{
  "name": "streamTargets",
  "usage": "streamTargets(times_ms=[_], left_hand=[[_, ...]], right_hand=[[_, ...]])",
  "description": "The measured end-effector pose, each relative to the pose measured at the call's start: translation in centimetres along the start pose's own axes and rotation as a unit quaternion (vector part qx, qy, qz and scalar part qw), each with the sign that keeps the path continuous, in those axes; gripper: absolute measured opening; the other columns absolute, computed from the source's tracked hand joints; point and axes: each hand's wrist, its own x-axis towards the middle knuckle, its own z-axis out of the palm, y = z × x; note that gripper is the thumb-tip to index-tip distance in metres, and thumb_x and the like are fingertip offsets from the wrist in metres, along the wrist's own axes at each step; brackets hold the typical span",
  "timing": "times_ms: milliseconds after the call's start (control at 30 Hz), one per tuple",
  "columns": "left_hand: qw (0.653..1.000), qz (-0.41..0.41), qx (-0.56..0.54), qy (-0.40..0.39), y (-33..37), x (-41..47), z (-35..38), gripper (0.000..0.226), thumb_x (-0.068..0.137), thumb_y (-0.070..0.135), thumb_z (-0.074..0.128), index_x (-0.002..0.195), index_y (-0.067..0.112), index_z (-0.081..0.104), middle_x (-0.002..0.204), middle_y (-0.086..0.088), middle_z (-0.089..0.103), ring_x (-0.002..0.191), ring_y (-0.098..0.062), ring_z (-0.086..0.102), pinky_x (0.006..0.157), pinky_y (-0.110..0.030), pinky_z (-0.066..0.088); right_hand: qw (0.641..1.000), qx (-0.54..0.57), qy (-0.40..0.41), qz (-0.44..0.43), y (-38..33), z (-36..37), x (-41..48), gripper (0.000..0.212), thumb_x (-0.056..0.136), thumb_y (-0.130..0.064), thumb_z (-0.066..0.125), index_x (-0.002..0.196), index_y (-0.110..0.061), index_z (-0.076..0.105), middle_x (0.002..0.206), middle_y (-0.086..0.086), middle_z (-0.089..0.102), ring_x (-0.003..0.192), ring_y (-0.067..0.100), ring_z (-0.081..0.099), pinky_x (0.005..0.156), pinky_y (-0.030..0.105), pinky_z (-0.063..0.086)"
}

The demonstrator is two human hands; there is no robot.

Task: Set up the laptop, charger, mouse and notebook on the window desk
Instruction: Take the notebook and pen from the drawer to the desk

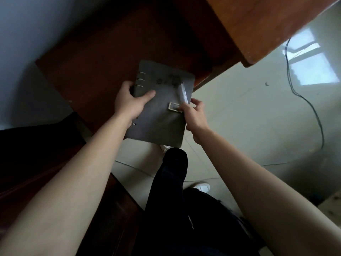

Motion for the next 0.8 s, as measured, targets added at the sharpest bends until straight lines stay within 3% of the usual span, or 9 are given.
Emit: streamTargets(times_ms=[67, 133, 233, 333, 433, 500, 633, 733, 800], left_hand=[[0.999, -0.013, -0.044, 0.002, -1.0, -3.0, 0.3, 0.05, 0.062, 0.049, 0.084, 0.1, 0.031, 0.059, 0.102, 0.005, 0.071, 0.091, -0.016, 0.07, 0.084, -0.047, 0.059], [0.998, -0.008, -0.056, -0.014, -1.3, -5.9, 0.8, 0.048, 0.063, 0.048, 0.081, 0.102, 0.032, 0.059, 0.102, 0.005, 0.071, 0.091, -0.016, 0.07, 0.083, -0.046, 0.059], [0.997, 0.008, -0.069, -0.042, -0.5, -10.1, 1.7, 0.053, 0.067, 0.045, 0.077, 0.113, 0.032, 0.054, 0.107, 0.002, 0.071, 0.093, -0.02, 0.071, 0.085, -0.047, 0.059], [0.992, 0.024, -0.093, -0.079, 1.4, -14.6, 3.5, 0.047, 0.078, 0.037, 0.074, 0.119, 0.025, 0.056, 0.112, -0.005, 0.072, 0.095, -0.023, 0.072, 0.084, -0.046, 0.059], [0.983, 0.036, -0.114, -0.139, 4.6, -20.2, 6.1, 0.034, 0.09, 0.025, 0.068, 0.122, 0.016, 0.06, 0.102, -0.003, 0.075, 0.079, -0.009, 0.073, 0.058, -0.024, 0.057], [0.976, 0.044, -0.105, -0.184, 7.1, -24.3, 7.9, 0.03, 0.092, 0.026, 0.065, 0.121, 0.018, 0.062, 0.09, 0.003, 0.077, 0.072, -0.007, 0.072, 0.051, -0.02, 0.053], [0.961, 0.071, -0.065, -0.259, 12.6, -31.5, 11.7, 0.03, 0.093, 0.03, 0.064, 0.12, 0.018, 0.064, 0.1, -0.003, 0.076, 0.078, -0.015, 0.072, 0.069, -0.035, 0.058], [0.948, 0.107, -0.022, -0.298, 16.7, -36.4, 14.7, 0.023, 0.094, 0.04, 0.061, 0.11, 0.024, 0.067, 0.094, -0.002, 0.073, 0.076, -0.017, 0.067, 0.064, -0.032, 0.053], [0.938, 0.118, 0.008, -0.327, 19.3, -39.0, 16.7, 0.025, 0.096, 0.045, 0.054, 0.098, 0.03, 0.074, 0.091, -0.004, 0.072, 0.085, -0.022, 0.066, 0.069, -0.035, 0.05]], right_hand=[[1.0, -0.013, -0.012, -0.012, 0.8, -1.5, -1.7, 0.046, 0.091, -0.029, 0.056, 0.136, -0.026, 0.044, 0.098, -0.01, 0.057, 0.082, 0.006, 0.056, 0.063, 0.026, 0.041], [0.999, -0.03, -0.026, -0.032, 1.7, -3.5, -3.8, 0.019, 0.09, -0.024, 0.055, 0.109, -0.024, 0.057, 0.087, -0.007, 0.056, 0.072, 0.009, 0.052, 0.056, 0.024, 0.036], [0.997, -0.028, -0.036, -0.07, 3.2, -6.9, -7.1, 0.004, 0.091, -0.022, 0.05, 0.092, -0.025, 0.052, 0.081, -0.003, 0.052, 0.066, 0.013, 0.045, 0.049, 0.025, 0.031], [0.995, -0.015, -0.025, -0.1, 4.4, -11.1, -10.9, 0.008, 0.092, -0.02, 0.049, 0.093, -0.026, 0.054, 0.083, -0.002, 0.053, 0.066, 0.013, 0.045, 0.048, 0.025, 0.032], [0.991, 0.011, 0.007, -0.133, 5.5, -17.2, -15.8, 0.01, 0.097, -0.023, 0.05, 0.095, -0.024, 0.06, 0.081, -0.004, 0.059, 0.064, 0.01, 0.049, 0.042, 0.018, 0.034], [0.988, 0.028, 0.034, -0.146, 6.1, -22.0, -19.3, 0.019, 0.103, -0.03, 0.046, 0.093, -0.021, 0.059, 0.077, -0.003, 0.054, 0.062, 0.011, 0.046, 0.044, 0.02, 0.033], [0.986, 0.05, 0.069, -0.141, 7.1, -30.9, -24.9, 0.026, 0.107, -0.035, 0.039, 0.105, -0.02, 0.06, 0.085, 0.002, 0.053, 0.071, 0.014, 0.047, 0.054, 0.027, 0.035], [0.98, 0.093, 0.092, -0.152, 7.9, -37.0, -28.4, 0.033, 0.107, -0.04, 0.037, 0.122, -0.02, 0.06, 0.1, 0.007, 0.057, 0.084, 0.019, 0.052, 0.062, 0.029, 0.04], [0.974, 0.137, 0.093, -0.155, 8.3, -40.5, -30.2, 0.039, 0.107, -0.043, 0.036, 0.125, -0.018, 0.06, 0.107, 0.008, 0.06, 0.091, 0.022, 0.055, 0.074, 0.032, 0.045]])
